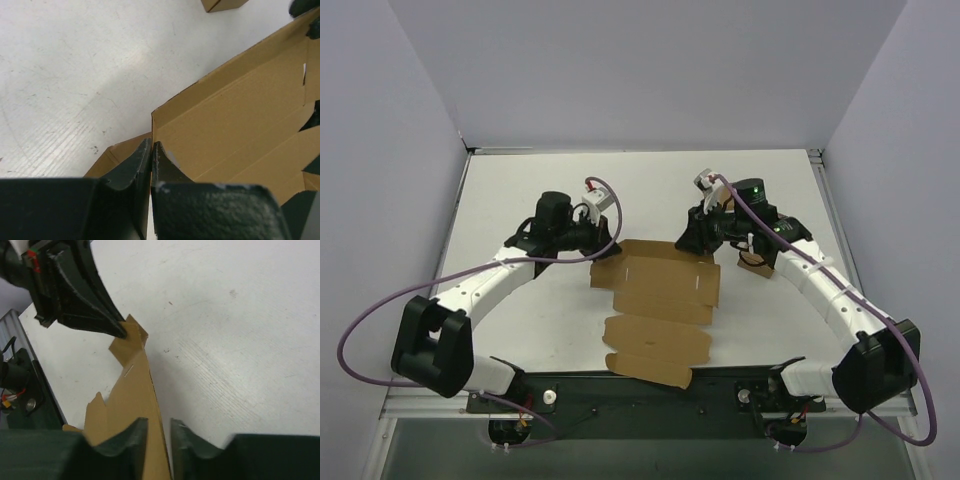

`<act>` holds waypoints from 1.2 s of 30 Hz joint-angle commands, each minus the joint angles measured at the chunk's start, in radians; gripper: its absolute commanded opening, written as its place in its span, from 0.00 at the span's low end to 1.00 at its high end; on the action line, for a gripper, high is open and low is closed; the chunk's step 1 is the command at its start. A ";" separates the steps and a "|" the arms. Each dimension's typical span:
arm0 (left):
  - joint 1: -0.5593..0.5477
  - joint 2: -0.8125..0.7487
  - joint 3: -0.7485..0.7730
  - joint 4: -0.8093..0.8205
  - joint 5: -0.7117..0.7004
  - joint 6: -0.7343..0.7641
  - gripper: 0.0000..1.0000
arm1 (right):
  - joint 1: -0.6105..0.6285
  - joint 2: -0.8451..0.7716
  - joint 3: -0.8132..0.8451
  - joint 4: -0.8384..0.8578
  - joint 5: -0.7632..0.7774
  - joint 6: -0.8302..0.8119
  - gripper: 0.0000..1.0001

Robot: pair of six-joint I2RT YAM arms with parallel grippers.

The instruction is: Fold the paper box

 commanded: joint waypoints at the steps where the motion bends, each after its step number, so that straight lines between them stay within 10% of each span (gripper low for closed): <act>1: -0.059 -0.103 -0.033 0.020 -0.198 0.111 0.00 | 0.009 -0.083 -0.028 0.128 0.187 0.203 0.37; 5: -0.143 -0.132 -0.080 0.049 -0.275 0.177 0.00 | 0.015 -0.153 -0.077 0.176 0.322 0.405 0.62; 21: -0.284 -0.230 -0.184 0.149 -0.551 0.249 0.00 | 0.216 -0.411 -0.545 0.466 0.792 1.304 0.72; 36: -0.290 -0.250 -0.149 0.066 -0.355 0.330 0.00 | 0.188 -0.136 -0.088 0.075 0.284 -0.111 0.69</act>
